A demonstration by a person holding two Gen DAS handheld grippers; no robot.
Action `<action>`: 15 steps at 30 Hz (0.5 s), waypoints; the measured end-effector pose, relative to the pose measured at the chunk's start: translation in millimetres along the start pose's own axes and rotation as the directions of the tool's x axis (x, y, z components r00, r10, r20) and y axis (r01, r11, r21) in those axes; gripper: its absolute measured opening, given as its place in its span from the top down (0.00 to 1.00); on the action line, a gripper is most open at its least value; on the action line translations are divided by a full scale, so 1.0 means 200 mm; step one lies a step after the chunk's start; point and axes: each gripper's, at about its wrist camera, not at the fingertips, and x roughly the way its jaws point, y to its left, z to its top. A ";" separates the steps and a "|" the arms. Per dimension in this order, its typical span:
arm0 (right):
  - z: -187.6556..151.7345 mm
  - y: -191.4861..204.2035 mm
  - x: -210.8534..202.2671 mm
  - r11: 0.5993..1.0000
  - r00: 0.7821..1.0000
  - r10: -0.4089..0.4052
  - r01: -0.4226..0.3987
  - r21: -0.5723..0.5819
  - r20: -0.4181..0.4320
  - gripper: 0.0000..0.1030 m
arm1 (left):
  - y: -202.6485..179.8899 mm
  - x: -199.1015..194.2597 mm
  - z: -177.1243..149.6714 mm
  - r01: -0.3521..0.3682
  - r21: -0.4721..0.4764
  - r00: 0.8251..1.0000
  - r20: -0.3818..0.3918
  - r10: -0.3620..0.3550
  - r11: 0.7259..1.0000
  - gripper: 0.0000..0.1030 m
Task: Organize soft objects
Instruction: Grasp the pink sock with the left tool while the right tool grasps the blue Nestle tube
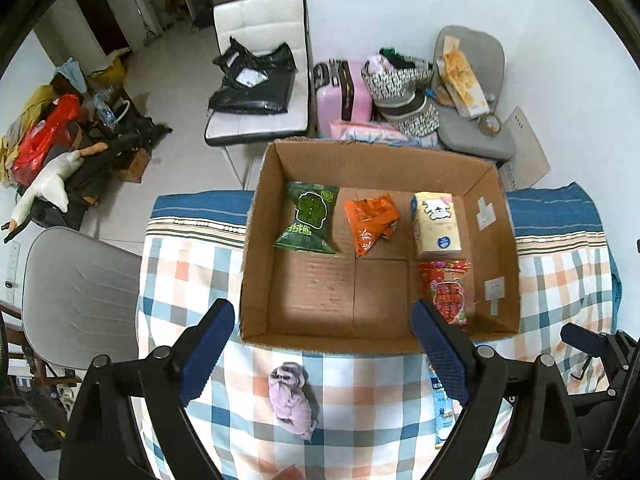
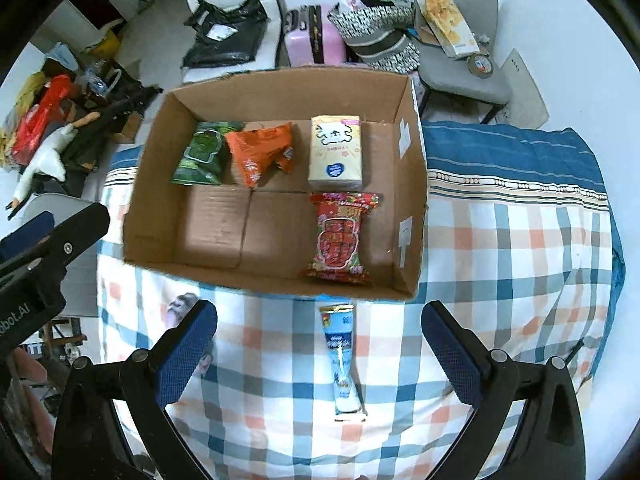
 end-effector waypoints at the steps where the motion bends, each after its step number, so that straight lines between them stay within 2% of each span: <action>1: -0.02 0.00 -0.02 1.000 1.000 -0.005 0.005 0.000 0.011 0.00 | 0.00 -0.04 -0.02 -0.002 -0.004 1.000 0.019 0.002 1.000 0.12; 8: -0.14 0.02 -0.21 1.000 0.995 0.005 -0.004 -0.017 0.095 0.00 | 0.00 -0.24 -0.13 -0.023 -0.001 0.993 0.115 0.023 1.000 0.12; 15: -0.28 -0.02 -0.22 0.999 0.994 0.052 -0.052 -0.003 0.092 0.00 | 0.03 -0.33 -0.26 -0.022 -0.024 0.989 0.147 0.025 0.999 0.12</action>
